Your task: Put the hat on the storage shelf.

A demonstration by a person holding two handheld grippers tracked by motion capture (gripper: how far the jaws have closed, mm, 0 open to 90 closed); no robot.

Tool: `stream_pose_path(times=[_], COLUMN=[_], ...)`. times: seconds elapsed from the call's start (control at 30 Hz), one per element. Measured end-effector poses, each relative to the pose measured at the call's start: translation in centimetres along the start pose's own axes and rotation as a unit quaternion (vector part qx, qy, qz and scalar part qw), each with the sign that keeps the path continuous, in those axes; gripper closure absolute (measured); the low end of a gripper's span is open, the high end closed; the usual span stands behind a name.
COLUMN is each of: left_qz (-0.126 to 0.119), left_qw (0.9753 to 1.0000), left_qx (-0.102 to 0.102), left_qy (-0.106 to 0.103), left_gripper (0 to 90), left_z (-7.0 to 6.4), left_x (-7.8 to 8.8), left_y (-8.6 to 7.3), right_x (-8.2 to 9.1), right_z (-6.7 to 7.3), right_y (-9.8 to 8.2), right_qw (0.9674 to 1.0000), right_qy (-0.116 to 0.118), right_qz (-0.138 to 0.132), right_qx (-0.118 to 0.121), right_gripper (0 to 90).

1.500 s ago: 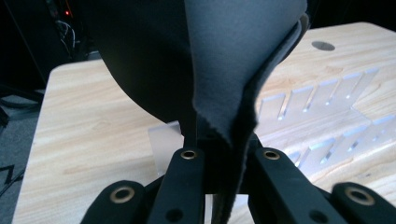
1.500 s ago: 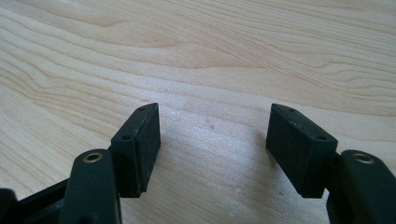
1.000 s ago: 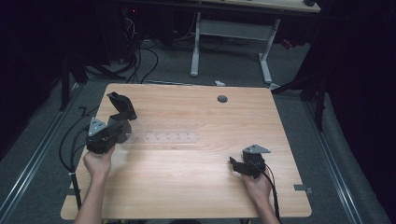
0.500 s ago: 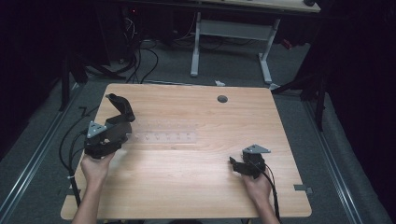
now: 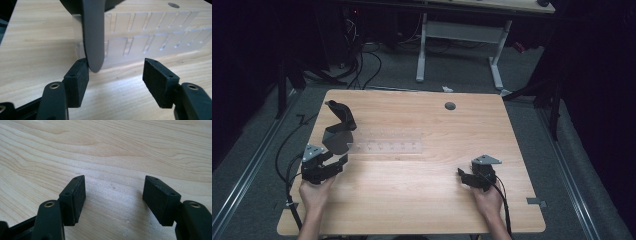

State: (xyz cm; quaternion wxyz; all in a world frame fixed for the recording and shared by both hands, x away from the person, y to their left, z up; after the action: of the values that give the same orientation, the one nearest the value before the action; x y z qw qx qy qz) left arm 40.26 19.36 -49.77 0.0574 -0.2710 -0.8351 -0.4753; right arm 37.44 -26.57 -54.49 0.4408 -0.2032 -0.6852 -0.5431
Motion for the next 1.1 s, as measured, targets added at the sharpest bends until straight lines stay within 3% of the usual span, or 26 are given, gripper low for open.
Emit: stream_pose_path(times=[0.27, 0.5, 0.83, 1.1], left_qz=[0.017, 0.036, 0.072, 0.086], left_qw=[0.9998, 0.9989, 0.9951, 0.9918], left_qx=[-0.003, -0.014, -0.039, -0.067], left_qy=[-0.007, -0.027, -0.057, -0.066], left_gripper=[38.3, 38.2, 38.2, 38.3], left_z=[-0.6, -2.2, -4.9, -6.5], left_x=[0.7, 0.8, -0.5, -1.6], left_y=[-2.4, -4.2, -6.1, -7.0], right_x=[0.0, 0.0, 0.0, 0.0], right_z=[0.0, 0.0, 0.0, 0.0], right_y=[0.0, 0.0, 0.0, 0.0], right_qw=[1.0000, 1.0000, 1.0000, 1.0000], right_qy=[0.000, 0.000, -0.001, -0.001], right_qz=[0.000, 0.000, 0.000, 0.000], right_qx=[-0.001, 0.001, 0.000, -0.001], right_gripper=[35.3, 35.3, 35.3, 35.3])
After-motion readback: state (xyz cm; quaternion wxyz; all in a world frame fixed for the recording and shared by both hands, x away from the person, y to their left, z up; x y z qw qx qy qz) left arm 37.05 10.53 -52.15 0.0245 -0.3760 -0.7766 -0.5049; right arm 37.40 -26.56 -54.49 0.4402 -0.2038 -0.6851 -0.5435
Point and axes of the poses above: each handheld gripper's, and its own axes: x roughly backward along the jaws, y roughly out of its top, z roughly to its left, the point moved 2 cm from there along -x, roughly forward along the jaws, and after that the axes turned 12 degrees about z, right-handed, at the moved point
